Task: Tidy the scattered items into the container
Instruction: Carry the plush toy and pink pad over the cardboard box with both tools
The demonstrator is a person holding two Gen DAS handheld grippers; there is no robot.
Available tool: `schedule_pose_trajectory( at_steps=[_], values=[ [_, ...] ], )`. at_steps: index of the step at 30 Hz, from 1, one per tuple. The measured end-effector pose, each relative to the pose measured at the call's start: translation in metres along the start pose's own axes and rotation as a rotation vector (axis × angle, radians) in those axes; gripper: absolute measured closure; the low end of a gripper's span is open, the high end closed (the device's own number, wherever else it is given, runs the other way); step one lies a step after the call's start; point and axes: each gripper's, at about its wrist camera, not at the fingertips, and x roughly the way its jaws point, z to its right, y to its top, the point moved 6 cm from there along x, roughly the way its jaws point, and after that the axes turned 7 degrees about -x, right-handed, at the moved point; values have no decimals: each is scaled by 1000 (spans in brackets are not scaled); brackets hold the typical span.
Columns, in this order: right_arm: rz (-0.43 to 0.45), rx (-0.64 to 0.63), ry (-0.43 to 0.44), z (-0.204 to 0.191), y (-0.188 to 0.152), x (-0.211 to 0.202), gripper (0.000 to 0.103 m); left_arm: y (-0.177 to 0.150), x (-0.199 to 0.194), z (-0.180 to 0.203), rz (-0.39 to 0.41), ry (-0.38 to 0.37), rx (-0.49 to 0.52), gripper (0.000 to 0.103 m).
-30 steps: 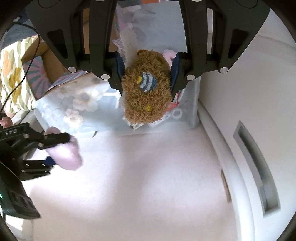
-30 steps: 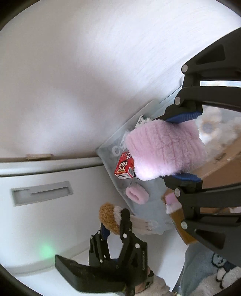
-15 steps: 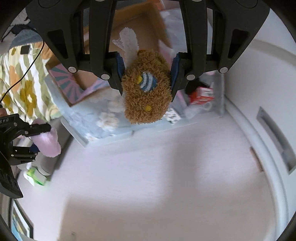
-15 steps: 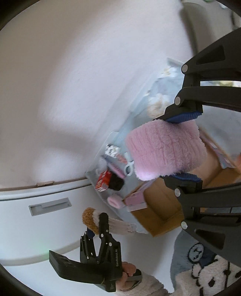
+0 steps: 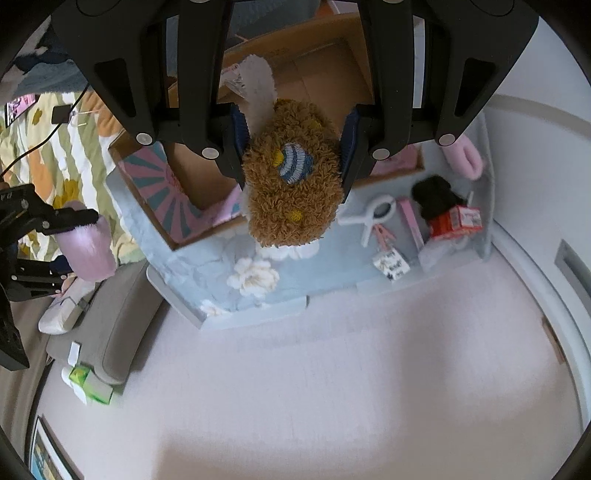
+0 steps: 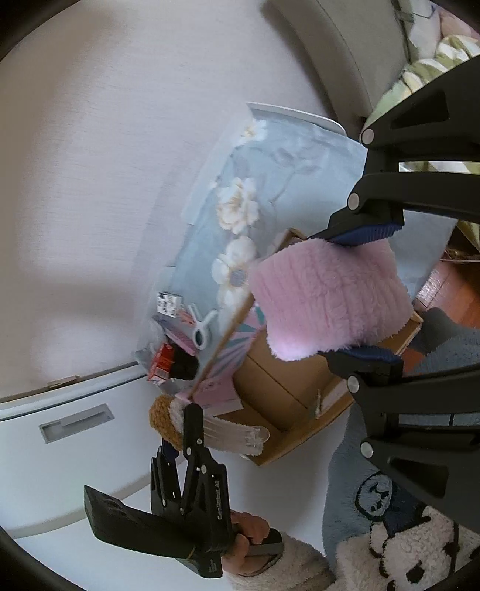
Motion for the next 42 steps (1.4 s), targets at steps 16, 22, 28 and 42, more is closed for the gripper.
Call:
schedule_pose_trajectory(
  at_steps=[16, 22, 28, 42],
  values=[
    [-39, 63, 16, -29, -18, 76, 61, -39, 44, -4, -83, 66, -53, 66],
    [-24, 89, 5, -33, -19, 81, 61, -37, 42, -1, -82, 51, -57, 66],
    [-25, 84, -38, -28, -19, 80, 61, -35, 43, -3, -79, 45, -59, 66],
    [-75, 80, 6, -35, -21, 93, 53, -34, 46, -2, -81, 12, -79, 30]
  ],
)
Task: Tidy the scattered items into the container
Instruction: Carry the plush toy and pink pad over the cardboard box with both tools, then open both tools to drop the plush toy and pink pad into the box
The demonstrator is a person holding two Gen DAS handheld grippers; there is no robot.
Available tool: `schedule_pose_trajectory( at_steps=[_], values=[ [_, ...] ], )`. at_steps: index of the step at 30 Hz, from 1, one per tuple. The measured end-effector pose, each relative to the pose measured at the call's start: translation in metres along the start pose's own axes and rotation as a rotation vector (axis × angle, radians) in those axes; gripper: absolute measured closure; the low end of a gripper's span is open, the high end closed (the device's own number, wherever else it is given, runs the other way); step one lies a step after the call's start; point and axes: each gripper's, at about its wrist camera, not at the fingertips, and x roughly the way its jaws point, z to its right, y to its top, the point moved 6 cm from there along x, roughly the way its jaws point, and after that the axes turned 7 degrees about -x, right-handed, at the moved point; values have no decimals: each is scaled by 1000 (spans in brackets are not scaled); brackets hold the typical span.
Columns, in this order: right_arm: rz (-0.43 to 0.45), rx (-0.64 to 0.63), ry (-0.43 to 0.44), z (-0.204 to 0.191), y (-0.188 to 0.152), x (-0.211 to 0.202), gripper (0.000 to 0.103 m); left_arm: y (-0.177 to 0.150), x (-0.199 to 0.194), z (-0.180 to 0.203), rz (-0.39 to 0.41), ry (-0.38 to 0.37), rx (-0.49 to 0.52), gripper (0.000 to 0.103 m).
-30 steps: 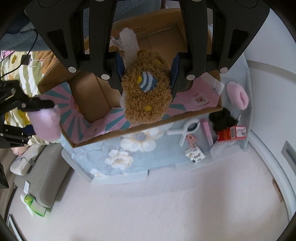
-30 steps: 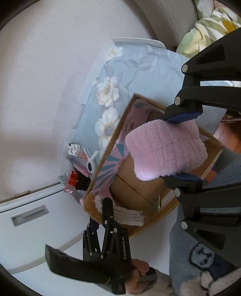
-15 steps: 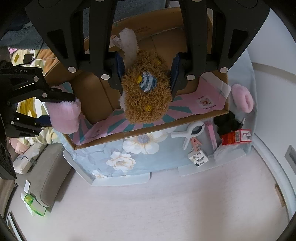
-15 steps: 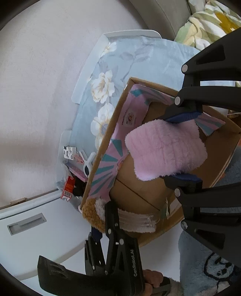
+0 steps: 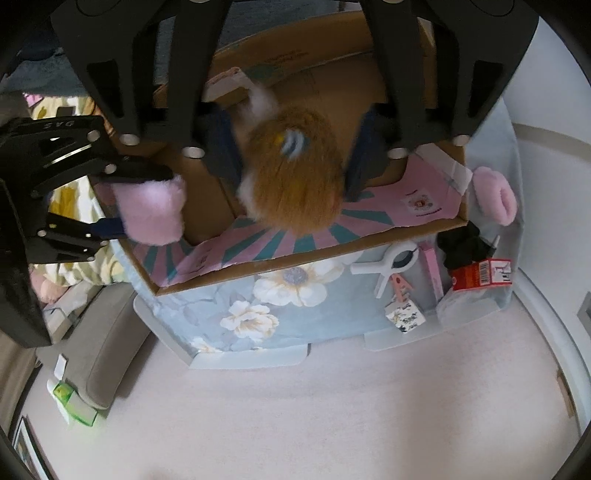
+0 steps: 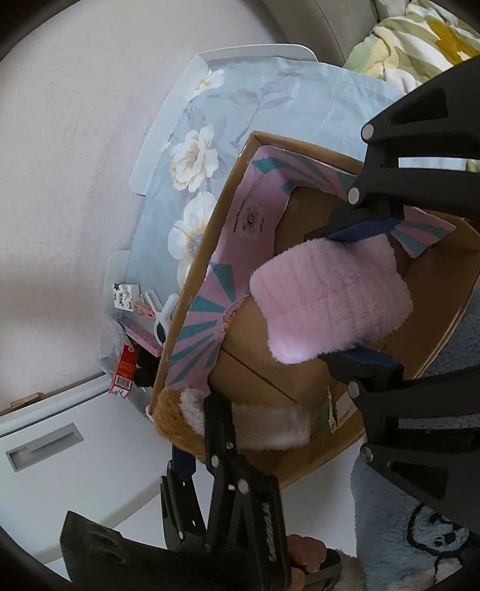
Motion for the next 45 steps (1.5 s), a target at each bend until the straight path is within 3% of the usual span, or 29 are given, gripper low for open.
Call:
schedule_pose_trajectory(
  at_steps=[1, 5, 11, 15, 28, 31, 36, 45],
  values=[
    [-7, 3, 2, 1, 0, 2, 51, 1, 0, 0, 4, 6, -1, 18],
    [-50, 36, 25, 7, -3, 10, 44, 3, -2, 0, 11, 22, 7, 9],
    [-60, 85, 44, 15, -4, 7, 35, 3, -2, 0, 2, 41, 27, 8],
    [-49, 88, -25, 21, 1, 1, 29, 4, -3, -1, 1, 29, 23, 8],
    [-35, 142, -13, 29, 8, 2, 28, 10, -7, -9, 14, 17, 7, 8],
    [-69, 143, -5, 30, 9, 5, 28, 11, -7, -11, 15, 19, 6, 8],
    [-159, 75, 23, 21, 8, 10, 28, 12, -11, -16, 20, 28, 7, 8],
    [-276, -122, -48, 41, -2, -22, 28, 14, -20, -34, 32, 58, -6, 8]
  ],
)
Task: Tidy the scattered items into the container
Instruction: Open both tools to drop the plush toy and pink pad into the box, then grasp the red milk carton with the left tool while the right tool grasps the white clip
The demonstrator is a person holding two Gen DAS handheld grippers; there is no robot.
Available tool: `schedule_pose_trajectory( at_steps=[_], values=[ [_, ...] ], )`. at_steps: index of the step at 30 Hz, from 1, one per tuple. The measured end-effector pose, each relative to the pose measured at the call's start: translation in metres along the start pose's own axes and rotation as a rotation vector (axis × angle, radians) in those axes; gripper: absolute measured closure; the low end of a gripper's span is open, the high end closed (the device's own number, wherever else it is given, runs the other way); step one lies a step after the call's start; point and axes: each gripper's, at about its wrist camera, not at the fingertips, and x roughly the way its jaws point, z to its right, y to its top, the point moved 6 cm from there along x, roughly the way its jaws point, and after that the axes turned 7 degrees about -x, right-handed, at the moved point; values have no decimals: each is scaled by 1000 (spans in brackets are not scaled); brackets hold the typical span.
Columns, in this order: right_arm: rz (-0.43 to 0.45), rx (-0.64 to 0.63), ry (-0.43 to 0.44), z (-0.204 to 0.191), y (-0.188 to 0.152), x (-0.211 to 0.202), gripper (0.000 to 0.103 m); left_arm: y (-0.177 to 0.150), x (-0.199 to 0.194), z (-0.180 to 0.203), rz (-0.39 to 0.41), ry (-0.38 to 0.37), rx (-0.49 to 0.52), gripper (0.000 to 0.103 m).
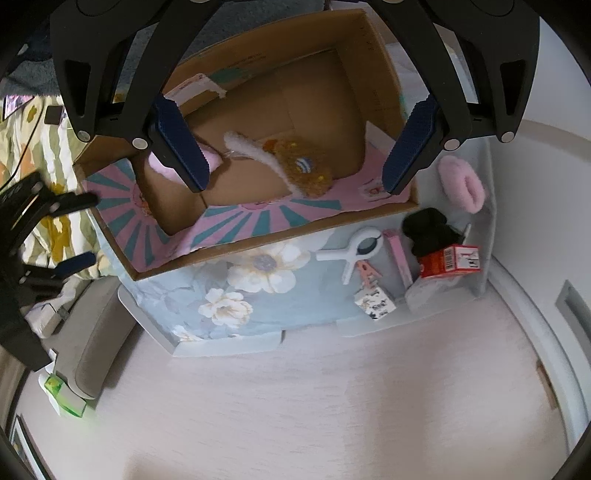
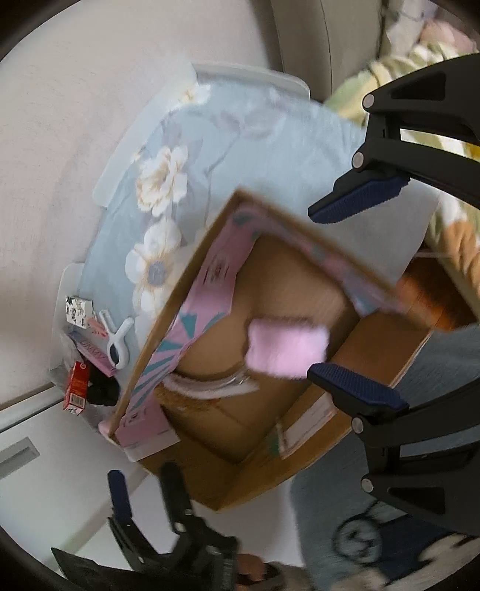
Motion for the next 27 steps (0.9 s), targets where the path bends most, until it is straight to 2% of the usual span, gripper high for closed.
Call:
schedule_pose_trajectory(
  at_steps=[4, 7, 10, 14, 18, 21, 24, 27],
  values=[
    [-10, -60, -34, 12, -5, -19, 28, 2, -2, -13, 6, 21, -9, 8],
    [1, -105, -62, 14, 5, -26, 28, 6, -3, -27, 13, 51, -15, 8],
    [43, -119, -64, 13, 31, -29, 28, 13, -7, -45, 29, 82, -31, 8],
    [115, -127, 5, -5, 77, -26, 28, 23, -11, -80, 45, 128, -69, 8],
    [146, -132, 45, -26, 123, -15, 28, 36, -8, -120, 42, 155, -122, 8],
    [148, -81, 89, -31, 150, -5, 28, 46, -2, -145, 39, 178, -148, 8],
    [143, 26, 143, -29, 175, 13, 28, 55, 9, -161, 35, 179, -162, 8],
    [103, 123, 202, -29, 195, 40, 28, 63, 26, -171, 15, 174, -167, 8]
  ],
)
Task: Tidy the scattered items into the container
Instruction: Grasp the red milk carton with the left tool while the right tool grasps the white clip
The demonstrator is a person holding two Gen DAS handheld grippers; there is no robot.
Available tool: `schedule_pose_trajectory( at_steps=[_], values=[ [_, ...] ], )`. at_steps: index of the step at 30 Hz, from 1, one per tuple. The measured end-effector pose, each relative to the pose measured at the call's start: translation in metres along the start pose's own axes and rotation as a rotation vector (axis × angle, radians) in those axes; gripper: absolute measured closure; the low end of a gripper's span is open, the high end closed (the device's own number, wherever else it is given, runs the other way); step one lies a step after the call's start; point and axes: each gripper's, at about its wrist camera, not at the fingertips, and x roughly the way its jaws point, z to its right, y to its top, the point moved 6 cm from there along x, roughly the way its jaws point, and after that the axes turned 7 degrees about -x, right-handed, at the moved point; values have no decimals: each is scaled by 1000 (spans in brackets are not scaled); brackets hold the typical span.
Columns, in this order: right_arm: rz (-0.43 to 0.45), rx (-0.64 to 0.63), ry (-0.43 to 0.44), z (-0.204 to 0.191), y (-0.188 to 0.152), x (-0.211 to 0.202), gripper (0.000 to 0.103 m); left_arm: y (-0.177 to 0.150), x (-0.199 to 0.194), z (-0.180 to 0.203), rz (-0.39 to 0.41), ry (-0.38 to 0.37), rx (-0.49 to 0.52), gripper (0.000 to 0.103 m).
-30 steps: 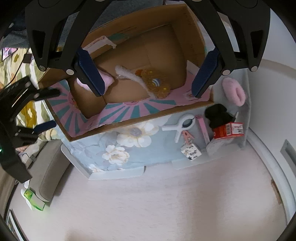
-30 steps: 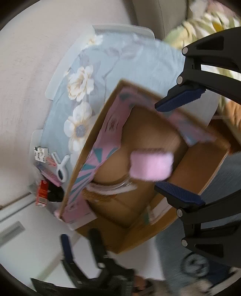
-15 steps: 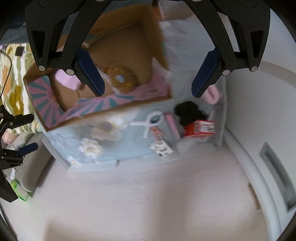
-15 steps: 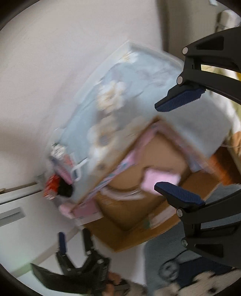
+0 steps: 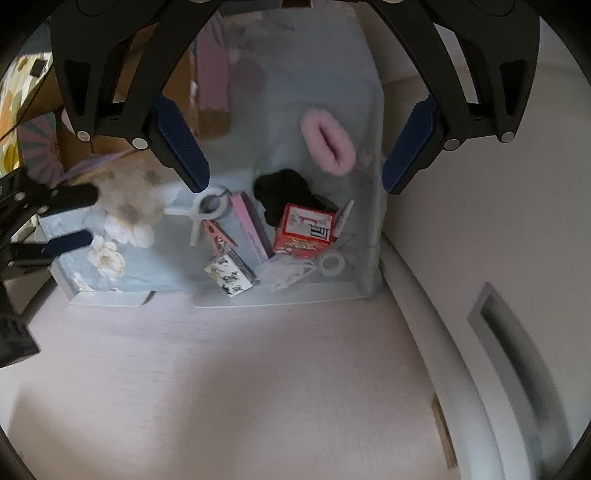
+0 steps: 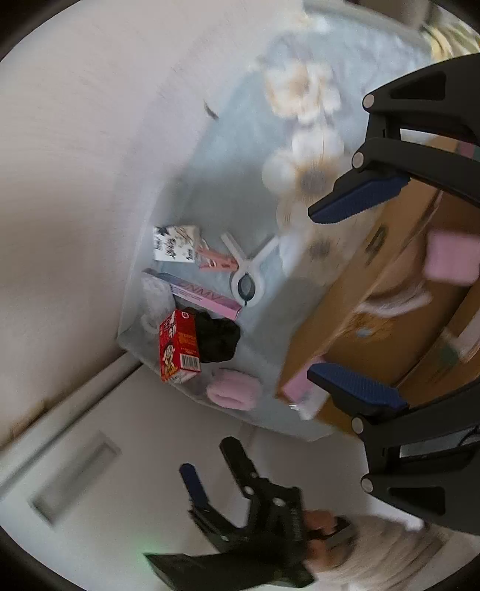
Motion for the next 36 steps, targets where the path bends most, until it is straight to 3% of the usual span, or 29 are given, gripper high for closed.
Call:
schedule_pose_trajectory(
  at_steps=[6, 17, 30, 33, 36],
  values=[
    [-96, 99, 0, 12, 18, 52, 28, 8, 42, -3, -47, -11, 13, 8],
    [-188, 129, -160, 33, 39, 117, 28, 12, 91, -7, -94, -6, 46, 8],
    [-323, 160, -219, 35, 39, 140, 28, 14, 116, -2, -114, -29, 66, 9],
    [-353, 130, -261, 28, 40, 143, 28, 14, 118, -1, -114, -29, 73, 15],
    [-373, 103, -296, 22, 40, 145, 28, 13, 121, 0, -123, -34, 73, 29]
  ],
)
